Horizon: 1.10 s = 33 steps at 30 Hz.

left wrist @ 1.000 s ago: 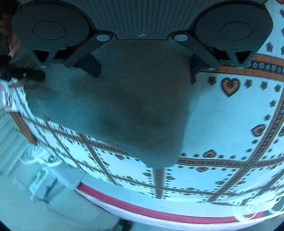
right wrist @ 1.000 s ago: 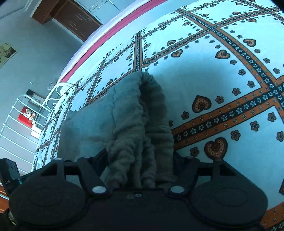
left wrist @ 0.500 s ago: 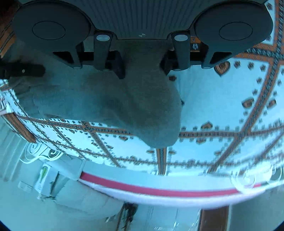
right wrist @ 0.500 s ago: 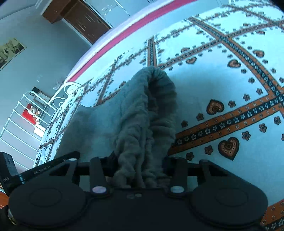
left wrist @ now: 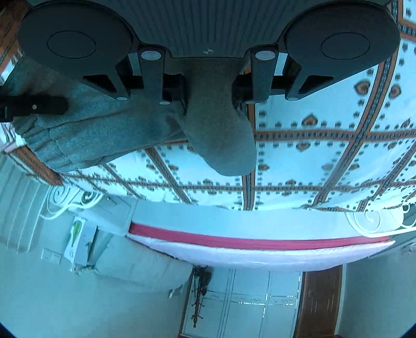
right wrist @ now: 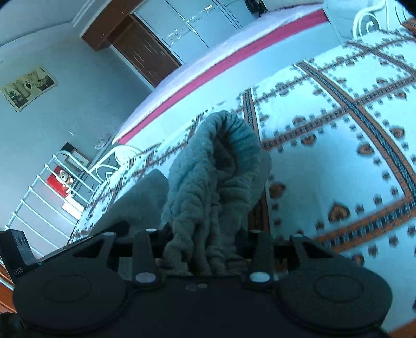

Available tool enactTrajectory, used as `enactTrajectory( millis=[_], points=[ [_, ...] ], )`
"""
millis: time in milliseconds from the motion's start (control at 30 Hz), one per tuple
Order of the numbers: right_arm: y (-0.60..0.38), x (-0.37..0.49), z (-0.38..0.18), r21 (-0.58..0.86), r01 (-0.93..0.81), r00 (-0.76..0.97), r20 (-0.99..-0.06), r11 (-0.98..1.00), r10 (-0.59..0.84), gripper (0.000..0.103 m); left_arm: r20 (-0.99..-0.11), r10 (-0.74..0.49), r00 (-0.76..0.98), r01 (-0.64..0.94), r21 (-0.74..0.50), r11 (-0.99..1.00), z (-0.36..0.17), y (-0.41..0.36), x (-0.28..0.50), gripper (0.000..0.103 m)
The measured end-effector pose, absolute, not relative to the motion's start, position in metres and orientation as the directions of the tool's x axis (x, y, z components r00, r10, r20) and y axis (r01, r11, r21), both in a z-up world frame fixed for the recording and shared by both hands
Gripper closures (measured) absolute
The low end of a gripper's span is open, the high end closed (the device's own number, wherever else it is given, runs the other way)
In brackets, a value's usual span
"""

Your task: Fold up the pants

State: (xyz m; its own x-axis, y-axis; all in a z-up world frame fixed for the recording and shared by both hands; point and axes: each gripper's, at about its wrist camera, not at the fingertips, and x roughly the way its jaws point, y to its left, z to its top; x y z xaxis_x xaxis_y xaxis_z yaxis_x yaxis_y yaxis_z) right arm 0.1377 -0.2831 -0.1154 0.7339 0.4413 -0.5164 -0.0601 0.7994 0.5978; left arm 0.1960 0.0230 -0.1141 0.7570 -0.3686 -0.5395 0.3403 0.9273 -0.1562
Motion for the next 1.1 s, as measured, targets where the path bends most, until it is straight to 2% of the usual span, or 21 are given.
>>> enactTrajectory(
  millis=[233,467,567,667,733,767,800,833,867,900,1033,1067,1100],
  points=[
    [-0.28,0.168,-0.095,0.617,-0.081,0.759,-0.471,0.783,0.449,0.071,-0.498,-0.38,0.78,0.331,-0.187,0.925,-0.09,0.018,0.23,0.075],
    [-0.287,0.221,-0.075,0.599,-0.108,0.795,-0.427,0.793,0.431,0.071,-0.459,-0.329,0.825,0.282,-0.169,0.944,-0.067,0.013,0.278,0.075],
    [-0.288,0.245,-0.084,0.593,-0.106,0.786,-0.442,0.799,0.432,0.071,-0.496,-0.304,0.813,0.258,-0.161,0.953,-0.076,0.009,0.303,0.075],
    [-0.287,0.271,-0.114,0.572,-0.062,0.754,-0.51,0.818,0.414,0.071,-0.599,-0.271,0.754,0.217,-0.164,0.962,-0.109,0.009,0.323,0.074],
    [-0.283,0.282,-0.139,0.528,-0.005,0.719,-0.589,0.849,0.37,0.067,-0.669,-0.212,0.712,0.172,-0.126,0.977,-0.137,0.01,0.327,0.064],
    [-0.283,0.285,-0.15,0.503,0.026,0.702,-0.624,0.864,0.342,0.064,-0.688,-0.196,0.699,0.155,-0.123,0.98,-0.149,0.015,0.325,0.053],
    [-0.287,0.285,-0.159,0.491,0.057,0.685,-0.652,0.869,0.324,0.054,-0.703,-0.212,0.679,0.157,-0.144,0.977,-0.158,0.021,0.321,0.042],
    [-0.291,0.28,-0.165,0.5,0.074,0.686,-0.653,0.863,0.32,0.053,-0.701,-0.227,0.676,0.157,-0.165,0.974,-0.163,0.028,0.314,0.033],
    [-0.295,0.274,-0.164,0.508,0.069,0.697,-0.641,0.859,0.323,0.053,-0.701,-0.221,0.678,0.148,-0.164,0.975,-0.164,0.032,0.308,0.013],
    [-0.297,0.269,-0.16,0.492,0.063,0.712,-0.632,0.868,0.307,0.05,-0.706,-0.208,0.677,0.141,-0.153,0.978,-0.163,0.036,0.302,0.006],
    [-0.285,0.245,-0.125,0.346,0.015,0.78,-0.591,0.938,0.205,0.046,-0.651,-0.221,0.726,0.171,-0.14,0.975,-0.14,0.041,0.281,0.006],
    [-0.282,0.24,-0.116,0.306,0.012,0.809,-0.563,0.952,0.171,0.04,-0.634,-0.243,0.734,0.194,-0.147,0.97,-0.133,0.041,0.279,0.005],
    [-0.278,0.235,-0.106,0.271,0.013,0.836,-0.531,0.962,0.138,0.024,-0.623,-0.269,0.734,0.222,-0.153,0.963,-0.127,0.038,0.277,0.004]
  ],
)
